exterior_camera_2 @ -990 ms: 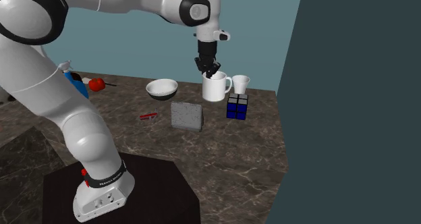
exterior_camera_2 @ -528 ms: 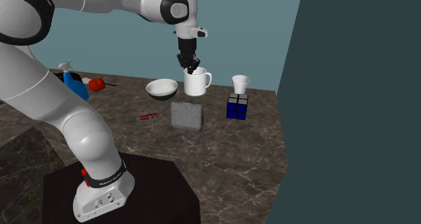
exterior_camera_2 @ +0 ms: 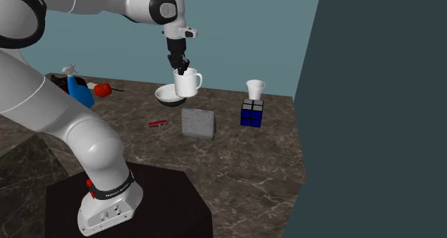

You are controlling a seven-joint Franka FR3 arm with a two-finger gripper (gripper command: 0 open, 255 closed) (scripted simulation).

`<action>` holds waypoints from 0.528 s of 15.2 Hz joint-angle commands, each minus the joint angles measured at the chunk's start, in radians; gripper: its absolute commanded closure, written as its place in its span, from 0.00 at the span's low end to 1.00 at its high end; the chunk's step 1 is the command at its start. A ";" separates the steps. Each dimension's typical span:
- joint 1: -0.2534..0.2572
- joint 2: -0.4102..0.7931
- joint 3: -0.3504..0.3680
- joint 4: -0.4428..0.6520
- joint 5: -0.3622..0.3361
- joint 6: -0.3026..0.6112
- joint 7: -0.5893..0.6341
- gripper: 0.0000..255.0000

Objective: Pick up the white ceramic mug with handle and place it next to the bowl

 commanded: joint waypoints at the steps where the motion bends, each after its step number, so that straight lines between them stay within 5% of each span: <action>1: 0.020 -0.003 0.034 0.006 0.016 -0.006 0.048 1.00; 8: 0.086 0.019 0.158 0.040 0.066 -0.006 0.220 1.00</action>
